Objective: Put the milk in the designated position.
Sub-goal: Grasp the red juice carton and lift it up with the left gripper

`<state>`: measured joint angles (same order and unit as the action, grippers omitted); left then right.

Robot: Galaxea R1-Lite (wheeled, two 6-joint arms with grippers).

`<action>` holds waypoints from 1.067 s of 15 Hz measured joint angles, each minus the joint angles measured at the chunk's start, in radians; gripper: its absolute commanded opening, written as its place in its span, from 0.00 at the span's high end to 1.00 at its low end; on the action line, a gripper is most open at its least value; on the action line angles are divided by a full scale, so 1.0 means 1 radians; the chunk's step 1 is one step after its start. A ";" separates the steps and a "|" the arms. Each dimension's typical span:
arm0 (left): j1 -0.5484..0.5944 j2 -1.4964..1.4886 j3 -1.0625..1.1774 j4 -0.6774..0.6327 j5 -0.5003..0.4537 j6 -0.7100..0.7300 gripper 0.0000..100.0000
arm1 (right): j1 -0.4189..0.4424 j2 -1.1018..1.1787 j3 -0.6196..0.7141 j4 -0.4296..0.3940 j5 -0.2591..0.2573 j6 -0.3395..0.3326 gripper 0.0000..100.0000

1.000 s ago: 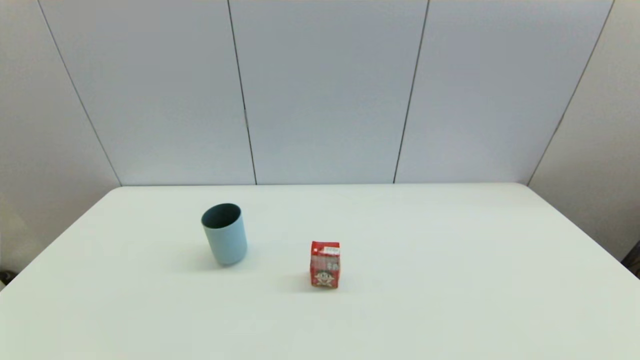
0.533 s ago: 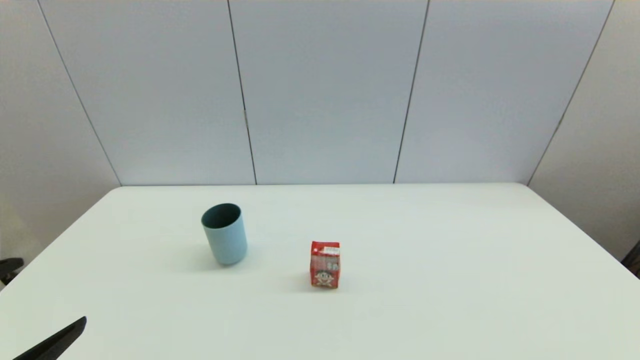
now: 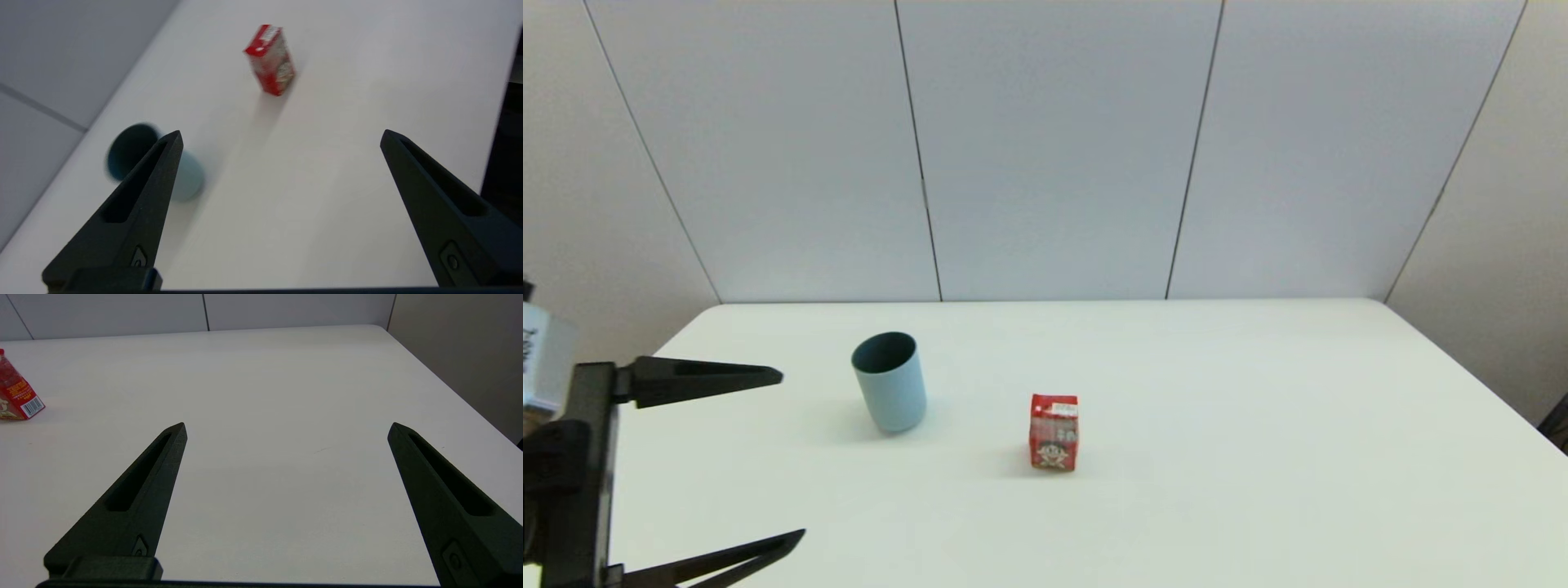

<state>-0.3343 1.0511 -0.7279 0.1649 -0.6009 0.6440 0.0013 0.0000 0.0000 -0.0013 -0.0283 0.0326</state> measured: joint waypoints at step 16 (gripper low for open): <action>-0.240 0.736 -0.442 -0.016 0.001 -0.050 0.00 | 0.000 0.000 0.000 0.000 0.000 -0.001 0.00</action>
<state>-0.5747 1.7872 -1.1698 0.1491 -0.6002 0.5945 0.0013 0.0000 0.0000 -0.0017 -0.0283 0.0311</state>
